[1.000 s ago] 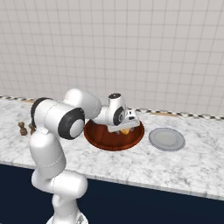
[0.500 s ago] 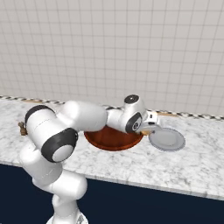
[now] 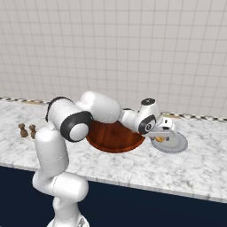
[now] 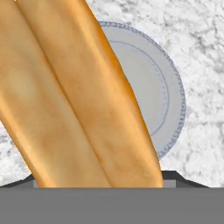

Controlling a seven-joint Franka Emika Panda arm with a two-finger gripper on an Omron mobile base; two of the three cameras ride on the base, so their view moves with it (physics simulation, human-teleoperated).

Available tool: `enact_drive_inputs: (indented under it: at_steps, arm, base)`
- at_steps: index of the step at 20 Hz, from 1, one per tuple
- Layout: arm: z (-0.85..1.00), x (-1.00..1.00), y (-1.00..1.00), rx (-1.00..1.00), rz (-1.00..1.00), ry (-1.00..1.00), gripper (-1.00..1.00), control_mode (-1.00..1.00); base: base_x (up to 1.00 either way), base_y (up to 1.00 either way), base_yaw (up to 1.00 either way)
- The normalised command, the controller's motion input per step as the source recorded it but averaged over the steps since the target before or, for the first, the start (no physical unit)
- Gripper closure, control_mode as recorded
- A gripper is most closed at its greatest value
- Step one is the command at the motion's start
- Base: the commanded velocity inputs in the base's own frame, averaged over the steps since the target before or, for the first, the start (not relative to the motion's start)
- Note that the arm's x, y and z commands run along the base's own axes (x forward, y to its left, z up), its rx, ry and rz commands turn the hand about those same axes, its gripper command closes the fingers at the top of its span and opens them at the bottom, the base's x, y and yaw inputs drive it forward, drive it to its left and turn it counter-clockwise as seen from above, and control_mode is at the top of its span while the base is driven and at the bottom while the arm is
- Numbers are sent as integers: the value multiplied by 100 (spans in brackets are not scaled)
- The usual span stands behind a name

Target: Place one bun and one sausage from the bowl on each plate.

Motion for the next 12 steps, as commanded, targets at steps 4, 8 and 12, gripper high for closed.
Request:
enact_drive_inputs:
  at_steps: [4,8,12]
  arm:
    - [-62,46,-48,0,0,-1,-100,-100]
    - [24,12,-5,2,0,2,-100,-100]
    - [59,20,-8,4,0,0,-100,-100]
  base:
    - [0,0,0]
    - [0,0,0]
    - [0,0,0]
